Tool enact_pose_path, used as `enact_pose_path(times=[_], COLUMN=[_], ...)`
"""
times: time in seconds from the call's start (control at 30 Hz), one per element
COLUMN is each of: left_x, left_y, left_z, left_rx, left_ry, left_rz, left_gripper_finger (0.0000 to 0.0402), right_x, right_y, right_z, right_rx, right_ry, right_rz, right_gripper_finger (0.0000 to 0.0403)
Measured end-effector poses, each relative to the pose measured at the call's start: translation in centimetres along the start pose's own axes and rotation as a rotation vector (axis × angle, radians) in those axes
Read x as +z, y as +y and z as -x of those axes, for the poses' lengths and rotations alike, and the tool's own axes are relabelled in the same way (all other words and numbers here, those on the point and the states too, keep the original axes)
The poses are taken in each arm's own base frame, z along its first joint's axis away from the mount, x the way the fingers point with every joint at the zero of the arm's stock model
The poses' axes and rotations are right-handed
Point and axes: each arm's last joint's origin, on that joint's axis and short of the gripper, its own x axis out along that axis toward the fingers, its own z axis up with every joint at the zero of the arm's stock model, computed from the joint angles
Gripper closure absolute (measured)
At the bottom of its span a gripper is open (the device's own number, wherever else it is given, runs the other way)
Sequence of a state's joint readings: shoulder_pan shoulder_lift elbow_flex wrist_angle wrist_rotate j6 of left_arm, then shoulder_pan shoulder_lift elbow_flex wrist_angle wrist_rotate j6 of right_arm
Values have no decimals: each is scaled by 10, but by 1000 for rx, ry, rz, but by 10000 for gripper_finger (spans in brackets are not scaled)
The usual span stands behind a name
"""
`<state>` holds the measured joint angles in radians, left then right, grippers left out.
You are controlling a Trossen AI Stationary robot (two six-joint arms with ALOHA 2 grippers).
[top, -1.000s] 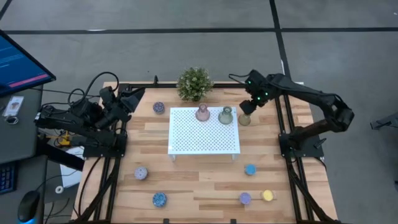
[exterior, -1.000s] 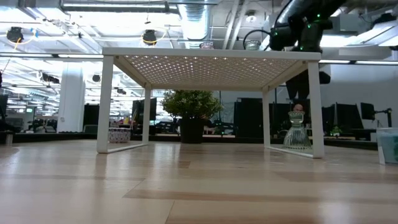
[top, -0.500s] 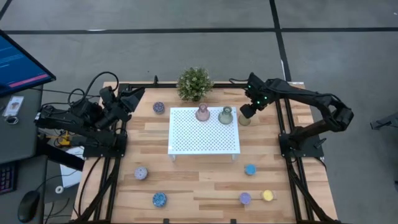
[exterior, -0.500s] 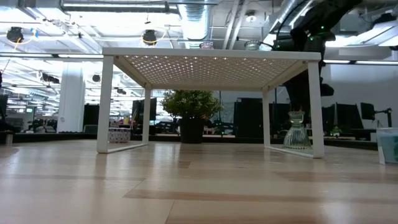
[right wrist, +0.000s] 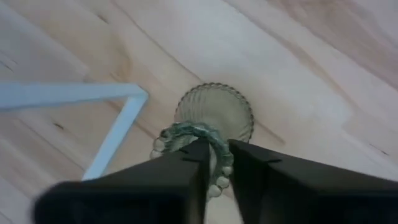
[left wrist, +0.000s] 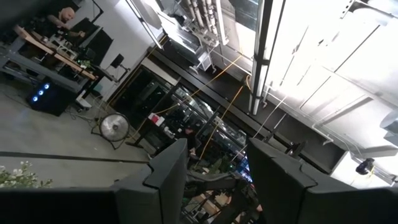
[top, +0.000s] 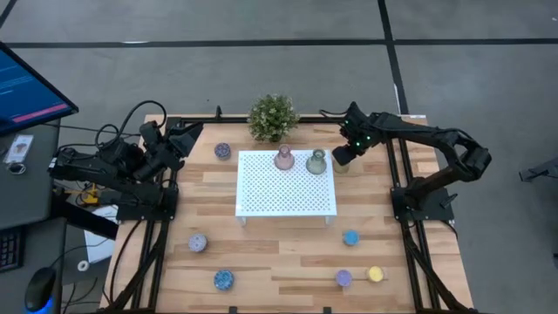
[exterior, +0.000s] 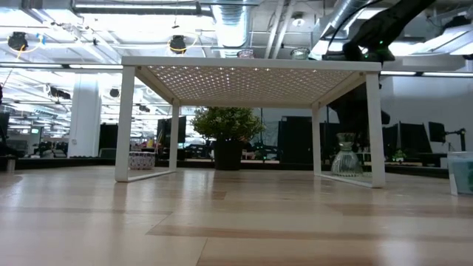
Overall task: Pick & Place candle stick holders
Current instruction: Put the green glass candle holder on the shelf
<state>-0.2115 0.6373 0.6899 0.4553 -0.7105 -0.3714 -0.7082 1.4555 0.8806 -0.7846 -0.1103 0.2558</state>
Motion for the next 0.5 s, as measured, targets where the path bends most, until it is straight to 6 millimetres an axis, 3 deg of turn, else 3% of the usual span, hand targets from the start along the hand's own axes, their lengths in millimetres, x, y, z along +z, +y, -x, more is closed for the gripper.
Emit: enact_pose_path(times=[0.23,0.5], left_x=[0,0], left_y=[0,0], left_z=[0,0], left_rx=[1,2], left_ry=[2,4], left_rz=[-2,-4], left_gripper_finger=[234,234], right_x=[6,40], right_y=[-9,-6], right_z=[28,105], right_rx=[-43,-82], right_ry=[-22,-245], right_rz=[-33,-28], right_gripper_finger=[383,383])
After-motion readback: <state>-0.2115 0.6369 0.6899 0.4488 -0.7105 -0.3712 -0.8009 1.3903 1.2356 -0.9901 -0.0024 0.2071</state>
